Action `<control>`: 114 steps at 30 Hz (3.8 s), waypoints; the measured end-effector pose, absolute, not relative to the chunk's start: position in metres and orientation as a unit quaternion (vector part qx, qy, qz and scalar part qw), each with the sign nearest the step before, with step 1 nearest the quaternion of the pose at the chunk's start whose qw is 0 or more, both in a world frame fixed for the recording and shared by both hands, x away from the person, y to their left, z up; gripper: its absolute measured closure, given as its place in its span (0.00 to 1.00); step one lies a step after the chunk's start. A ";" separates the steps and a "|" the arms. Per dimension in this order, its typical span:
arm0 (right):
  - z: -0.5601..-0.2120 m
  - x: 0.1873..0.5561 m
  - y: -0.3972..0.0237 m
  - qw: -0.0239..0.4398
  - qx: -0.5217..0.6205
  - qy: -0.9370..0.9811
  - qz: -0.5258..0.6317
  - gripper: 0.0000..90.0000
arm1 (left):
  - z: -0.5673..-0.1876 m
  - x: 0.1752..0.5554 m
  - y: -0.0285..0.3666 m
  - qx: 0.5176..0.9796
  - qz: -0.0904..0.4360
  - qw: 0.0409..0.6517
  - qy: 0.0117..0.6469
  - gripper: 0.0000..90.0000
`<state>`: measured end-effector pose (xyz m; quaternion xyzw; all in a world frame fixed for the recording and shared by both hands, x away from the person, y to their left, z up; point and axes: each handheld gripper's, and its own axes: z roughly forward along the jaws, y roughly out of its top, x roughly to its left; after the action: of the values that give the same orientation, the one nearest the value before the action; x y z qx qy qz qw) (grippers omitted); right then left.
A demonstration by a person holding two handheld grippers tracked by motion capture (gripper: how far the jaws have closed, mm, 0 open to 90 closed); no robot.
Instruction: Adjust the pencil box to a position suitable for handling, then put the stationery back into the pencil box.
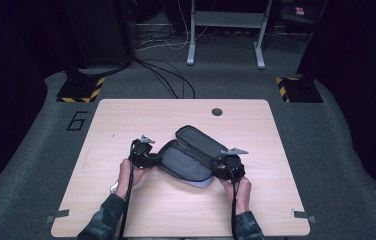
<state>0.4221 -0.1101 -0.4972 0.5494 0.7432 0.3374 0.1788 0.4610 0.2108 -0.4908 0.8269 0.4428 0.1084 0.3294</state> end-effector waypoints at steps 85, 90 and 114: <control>-0.528 0.369 -0.237 0.223 0.543 0.744 0.319 0.00 | -0.509 0.335 0.328 0.761 0.197 0.377 0.490 0.07; -0.529 0.370 -0.234 0.226 0.546 0.743 0.314 0.00 | -0.518 0.330 0.327 0.755 0.204 0.375 0.497 0.12; -0.529 0.369 -0.235 0.231 0.541 0.745 0.315 0.00 | -0.527 0.333 0.318 0.775 0.216 0.360 0.473 0.44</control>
<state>0.3694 -0.2348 -0.5295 0.5409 0.7451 0.3148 0.2306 0.3329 0.3180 -0.5274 0.7748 0.4730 0.2161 0.3596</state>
